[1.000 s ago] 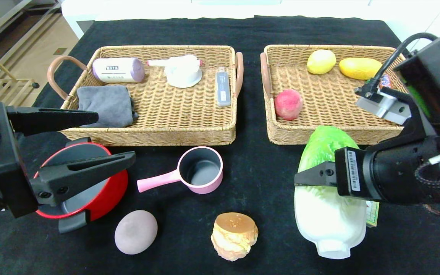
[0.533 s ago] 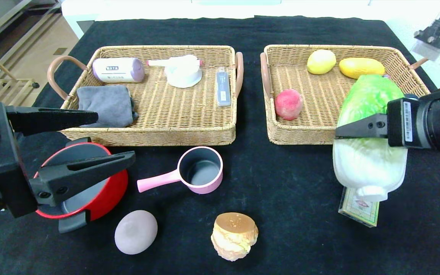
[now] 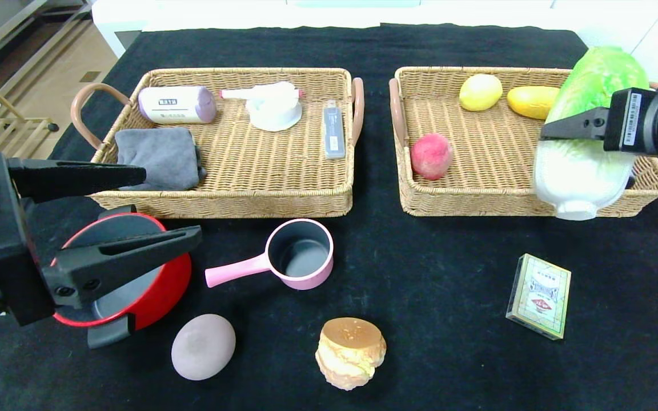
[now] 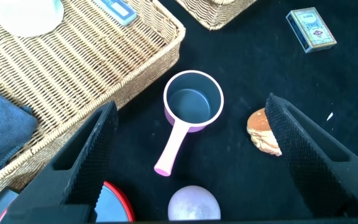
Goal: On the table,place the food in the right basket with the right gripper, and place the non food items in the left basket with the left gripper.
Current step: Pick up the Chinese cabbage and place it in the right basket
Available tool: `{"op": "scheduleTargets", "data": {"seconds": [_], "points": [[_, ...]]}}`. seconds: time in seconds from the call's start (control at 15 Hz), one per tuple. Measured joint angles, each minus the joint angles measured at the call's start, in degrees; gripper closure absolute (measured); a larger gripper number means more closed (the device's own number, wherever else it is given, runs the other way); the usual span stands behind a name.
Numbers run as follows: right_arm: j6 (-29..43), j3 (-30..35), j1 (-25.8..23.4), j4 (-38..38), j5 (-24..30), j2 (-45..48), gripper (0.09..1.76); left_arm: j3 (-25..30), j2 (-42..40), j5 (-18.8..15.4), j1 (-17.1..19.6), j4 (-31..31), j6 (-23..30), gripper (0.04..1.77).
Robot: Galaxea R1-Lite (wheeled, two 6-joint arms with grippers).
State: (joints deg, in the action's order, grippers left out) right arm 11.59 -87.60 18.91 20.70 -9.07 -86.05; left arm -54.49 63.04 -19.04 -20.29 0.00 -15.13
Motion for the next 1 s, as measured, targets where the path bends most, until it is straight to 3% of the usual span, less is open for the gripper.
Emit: {"op": "scheduleTargets", "data": {"seconds": [0.53,1.0], "points": [[-2.1,-4.3,-9.0,-10.9,0.0,-8.2,0.41,0.1,-0.3,0.0,0.0,0.0,0.0,0.09],[-2.0,-9.5,-11.4,-12.9,0.1,-14.4,0.41,0.1,-0.8,-0.1,0.0,0.0,-0.1,0.09]]}}
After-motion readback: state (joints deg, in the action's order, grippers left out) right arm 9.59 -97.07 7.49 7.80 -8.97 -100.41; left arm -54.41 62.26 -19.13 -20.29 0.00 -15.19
